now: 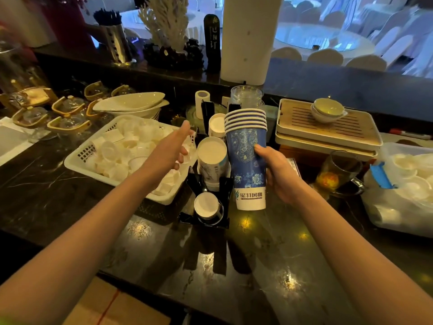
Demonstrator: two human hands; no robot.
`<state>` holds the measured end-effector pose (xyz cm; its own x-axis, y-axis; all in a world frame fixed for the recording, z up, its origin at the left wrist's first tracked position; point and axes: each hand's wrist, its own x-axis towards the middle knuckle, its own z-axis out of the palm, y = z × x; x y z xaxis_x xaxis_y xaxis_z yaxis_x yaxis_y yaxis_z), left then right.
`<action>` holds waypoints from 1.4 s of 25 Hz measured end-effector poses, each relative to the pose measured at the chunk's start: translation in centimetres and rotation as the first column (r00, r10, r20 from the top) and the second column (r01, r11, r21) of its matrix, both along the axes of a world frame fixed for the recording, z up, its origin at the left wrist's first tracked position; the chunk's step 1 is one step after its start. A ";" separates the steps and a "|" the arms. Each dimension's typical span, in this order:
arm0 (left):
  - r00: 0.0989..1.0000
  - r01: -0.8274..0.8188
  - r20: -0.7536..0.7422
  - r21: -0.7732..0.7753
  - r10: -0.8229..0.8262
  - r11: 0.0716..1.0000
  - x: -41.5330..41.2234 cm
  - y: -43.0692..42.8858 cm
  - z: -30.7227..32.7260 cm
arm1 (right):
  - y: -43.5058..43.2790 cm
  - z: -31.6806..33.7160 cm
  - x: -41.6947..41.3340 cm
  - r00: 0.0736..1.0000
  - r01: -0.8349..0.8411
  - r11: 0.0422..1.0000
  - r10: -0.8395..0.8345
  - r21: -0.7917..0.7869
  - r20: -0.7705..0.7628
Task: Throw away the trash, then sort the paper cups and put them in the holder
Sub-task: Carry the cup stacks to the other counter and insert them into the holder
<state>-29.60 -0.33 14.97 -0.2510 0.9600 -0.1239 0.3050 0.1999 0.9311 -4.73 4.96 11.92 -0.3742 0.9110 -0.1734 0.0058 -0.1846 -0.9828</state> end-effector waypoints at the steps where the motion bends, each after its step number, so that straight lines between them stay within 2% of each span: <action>1: 0.999 0.015 -0.045 0.161 -0.008 0.987 0.3 -0.8 -0.4 | -0.1 -0.3 0.1 1.000 0.006 1.000 -0.006 0.013 0.001; 3: 0.975 0.163 -0.204 0.387 -0.088 0.908 1.2 -2.2 -1.1 | -0.3 -0.7 0.2 1.000 0.003 0.999 -0.003 0.036 0.005; 5: 0.898 0.328 -0.419 0.436 -0.133 0.838 2.0 -2.2 -2.3 | -0.6 -0.8 0.3 1.000 0.008 0.997 -0.010 0.078 0.021; 6: 0.867 0.353 -0.485 0.439 -0.112 0.826 2.3 -2.0 -2.9 | -0.8 -0.8 0.5 0.999 0.019 0.994 -0.022 0.107 0.027; 8: 0.855 0.323 -0.517 0.461 -0.046 0.827 2.6 -1.6 -3.5 | -1.4 -0.5 0.9 0.997 0.045 0.983 -0.057 0.181 0.061; 13: 0.873 0.222 -0.486 0.473 0.043 0.853 3.8 -2.3 -3.5 | -3.9 1.3 1.4 0.967 0.096 0.905 -0.183 0.413 0.176; 16: 0.900 0.150 -0.411 0.609 0.148 0.779 5.2 -4.8 -3.0 | -5.9 2.4 0.9 0.940 0.136 0.831 -0.280 0.539 0.195; 18: 0.933 0.237 -0.360 0.630 0.008 0.740 6.2 -6.9 -3.5 | -7.2 2.9 0.4 0.941 0.150 0.816 -0.291 0.558 0.172; 20: 0.932 0.344 -0.302 0.569 -0.199 0.747 7.0 -9.1 -4.1 | -8.5 3.5 -0.1 0.956 0.145 0.846 -0.254 0.513 0.147; 21: 0.924 0.371 -0.300 0.551 -0.237 0.748 7.0 -10.0 -4.5 | -9.2 3.6 -0.3 0.966 0.129 0.864 -0.220 0.486 0.136; 25: 0.926 0.322 -0.357 0.591 -0.118 0.739 4.9 -11.7 -5.1 | -11.6 3.3 -1.1 0.985 -0.067 0.891 -0.013 0.448 0.174; 28: 0.944 0.257 -0.324 0.608 -0.060 0.751 3.5 -12.9 -5.1 | -12.8 2.8 -1.4 0.977 -0.201 0.912 0.160 0.357 0.141; 32: 0.960 0.206 -0.276 0.576 -0.050 0.791 2.2 -14.0 -5.1 | -12.5 2.5 -0.7 0.945 -0.315 0.856 0.240 0.411 0.223; 35: 0.975 0.206 -0.193 0.571 -0.114 0.795 2.2 -13.5 -4.9 | -11.6 2.1 -0.5 0.925 -0.355 0.814 0.236 0.460 0.297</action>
<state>-27.40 -13.84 10.07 -0.0581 0.8656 0.4974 0.4209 -0.4306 0.7984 -5.21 -6.65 14.05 -0.6470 0.7449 0.1629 0.2017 0.3732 -0.9056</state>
